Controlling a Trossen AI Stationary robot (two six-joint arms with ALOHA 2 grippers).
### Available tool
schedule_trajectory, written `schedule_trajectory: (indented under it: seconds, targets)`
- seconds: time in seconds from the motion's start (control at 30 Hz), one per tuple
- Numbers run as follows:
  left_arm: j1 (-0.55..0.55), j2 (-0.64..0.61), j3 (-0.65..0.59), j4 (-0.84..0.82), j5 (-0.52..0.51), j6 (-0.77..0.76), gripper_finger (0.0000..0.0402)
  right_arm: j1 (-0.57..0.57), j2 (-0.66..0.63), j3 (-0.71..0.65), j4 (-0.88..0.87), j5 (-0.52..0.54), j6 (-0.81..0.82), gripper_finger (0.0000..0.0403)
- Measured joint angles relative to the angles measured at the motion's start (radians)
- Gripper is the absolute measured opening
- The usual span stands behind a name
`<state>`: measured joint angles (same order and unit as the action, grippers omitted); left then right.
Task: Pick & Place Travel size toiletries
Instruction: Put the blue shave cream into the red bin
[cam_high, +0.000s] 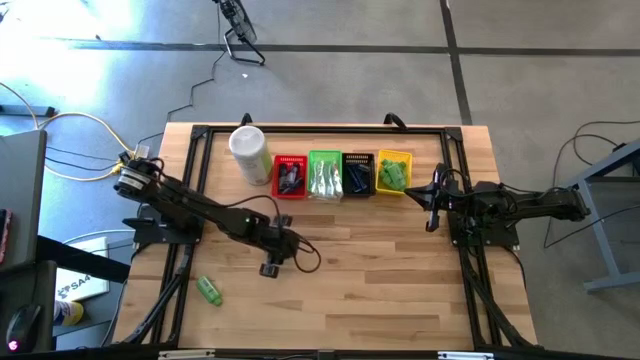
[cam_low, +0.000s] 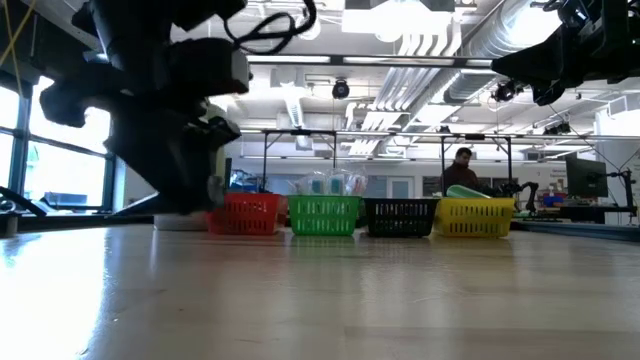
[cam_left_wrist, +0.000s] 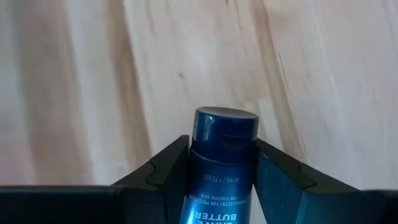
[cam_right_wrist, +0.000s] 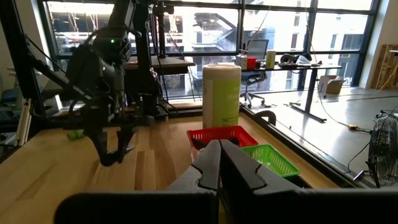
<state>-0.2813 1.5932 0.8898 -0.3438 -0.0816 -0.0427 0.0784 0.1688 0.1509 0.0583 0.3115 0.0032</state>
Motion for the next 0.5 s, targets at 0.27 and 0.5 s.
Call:
schedule_trajectory:
  seconds: [0.27, 0.5]
  targets:
    - [0.000, -0.131, 0.000, -0.039, -0.140, -0.047, 0.0153, 0.000, 0.000, 0.000, -0.001, 0.000, 0.000, 0.0003]
    - [0.000, -0.236, 0.001, 0.011, -0.364, -0.118, 0.0154, 0.000, 0.000, 0.000, -0.002, 0.000, 0.000, 0.0002]
